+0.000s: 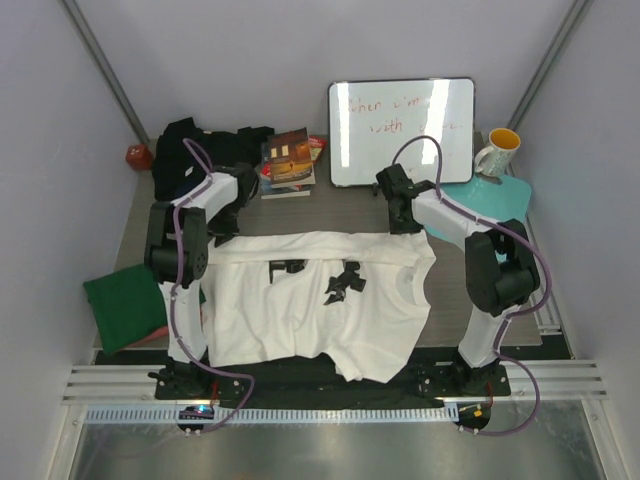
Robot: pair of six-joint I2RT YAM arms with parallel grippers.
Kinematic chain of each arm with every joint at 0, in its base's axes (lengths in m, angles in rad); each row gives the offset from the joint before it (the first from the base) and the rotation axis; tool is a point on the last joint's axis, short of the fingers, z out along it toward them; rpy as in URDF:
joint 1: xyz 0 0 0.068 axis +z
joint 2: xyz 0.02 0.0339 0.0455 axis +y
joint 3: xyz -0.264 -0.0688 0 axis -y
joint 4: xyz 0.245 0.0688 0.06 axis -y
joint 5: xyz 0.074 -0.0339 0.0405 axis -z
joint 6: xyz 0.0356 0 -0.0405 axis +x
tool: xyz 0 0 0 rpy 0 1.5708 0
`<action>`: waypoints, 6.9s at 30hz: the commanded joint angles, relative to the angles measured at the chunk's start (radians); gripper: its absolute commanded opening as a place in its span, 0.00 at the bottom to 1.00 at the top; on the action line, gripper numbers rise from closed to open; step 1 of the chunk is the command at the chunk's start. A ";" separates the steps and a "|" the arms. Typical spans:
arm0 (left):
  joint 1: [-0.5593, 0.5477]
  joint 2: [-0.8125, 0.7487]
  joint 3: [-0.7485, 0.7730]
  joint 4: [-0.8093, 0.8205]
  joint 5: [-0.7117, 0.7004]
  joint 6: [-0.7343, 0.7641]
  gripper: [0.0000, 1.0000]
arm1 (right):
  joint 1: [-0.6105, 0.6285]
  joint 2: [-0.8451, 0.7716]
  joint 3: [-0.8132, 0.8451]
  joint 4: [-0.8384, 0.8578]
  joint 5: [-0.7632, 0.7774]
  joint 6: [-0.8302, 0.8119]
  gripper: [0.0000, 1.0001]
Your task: Fold and stack the t-shirts
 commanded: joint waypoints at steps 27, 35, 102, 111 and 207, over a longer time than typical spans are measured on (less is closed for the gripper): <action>-0.119 -0.017 -0.117 -0.022 0.041 0.007 0.08 | 0.154 -0.155 -0.094 -0.129 -0.306 -0.029 0.30; -0.125 -0.027 -0.119 -0.023 0.041 0.008 0.08 | 0.184 -0.247 -0.180 -0.186 -0.262 0.011 0.29; -0.309 -0.054 0.036 0.119 0.176 0.044 0.16 | -0.016 0.055 0.022 0.119 -0.009 -0.004 0.16; -0.384 0.059 0.202 0.119 0.196 0.042 0.16 | -0.029 0.041 -0.041 0.129 0.000 -0.006 0.16; -0.315 0.509 0.685 0.109 0.397 0.122 0.45 | -0.285 0.325 0.254 -0.008 -0.010 0.072 0.01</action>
